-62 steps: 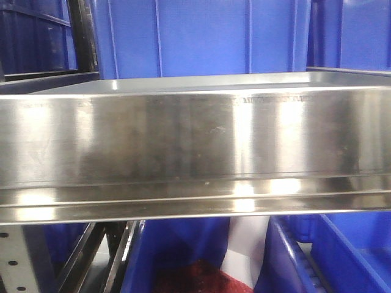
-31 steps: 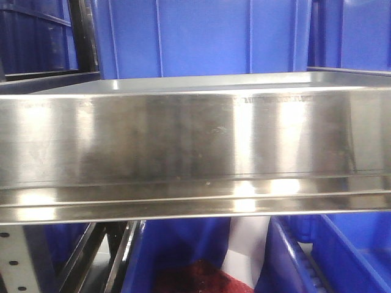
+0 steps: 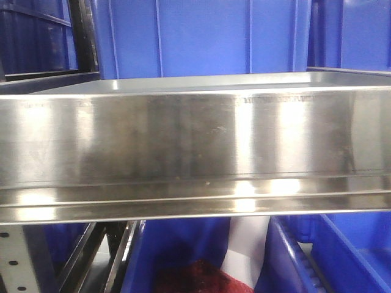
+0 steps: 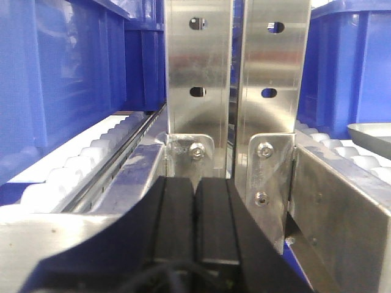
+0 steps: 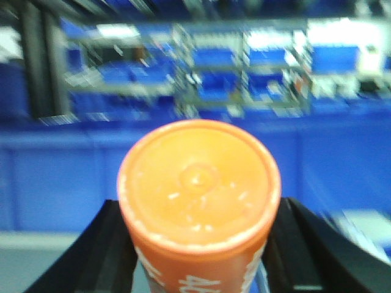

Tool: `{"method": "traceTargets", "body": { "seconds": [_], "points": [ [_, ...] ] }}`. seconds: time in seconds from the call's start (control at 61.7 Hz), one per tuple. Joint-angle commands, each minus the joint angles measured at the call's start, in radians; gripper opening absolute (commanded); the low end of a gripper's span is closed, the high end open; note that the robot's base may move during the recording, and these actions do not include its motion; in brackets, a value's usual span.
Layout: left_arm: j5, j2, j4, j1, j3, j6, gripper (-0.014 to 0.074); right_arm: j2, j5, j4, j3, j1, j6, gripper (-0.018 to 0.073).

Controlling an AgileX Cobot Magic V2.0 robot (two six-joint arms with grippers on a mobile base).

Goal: Grab orange capacitor from left shelf to right conveyor
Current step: 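Hold the capacitor in the right gripper while the base waits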

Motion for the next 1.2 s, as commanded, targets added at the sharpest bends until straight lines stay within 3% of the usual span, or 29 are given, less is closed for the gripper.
{"method": "traceTargets", "body": {
  "seconds": [0.0,0.243,0.373,0.518,0.761,1.182],
  "points": [
    [-0.09,0.01,-0.005,-0.008,-0.008,0.0,-0.0105,0.004,-0.007,0.202,0.001,-0.007,-0.207,0.0055],
    [-0.09,0.01,-0.005,-0.008,-0.008,0.0,-0.0105,0.004,-0.115,0.611,0.092,-0.007,-0.672,0.0055],
    [-0.09,0.01,-0.005,-0.008,-0.008,0.0,-0.0105,0.001,-0.182,0.721,0.141,-0.007,-0.812,0.0055],
    [-0.09,0.01,-0.005,-0.008,-0.008,0.0,-0.0105,-0.009,-0.228,0.775,0.202,-0.025,-0.827,0.0055],
    [-0.09,0.01,-0.005,-0.008,-0.008,0.0,-0.0105,-0.013,-0.357,0.776,0.261,-0.033,-0.827,0.0055],
    [-0.09,0.01,-0.005,-0.008,-0.008,0.0,-0.0105,-0.013,-0.368,0.775,0.261,-0.033,-0.827,0.0055]
  ]
}}
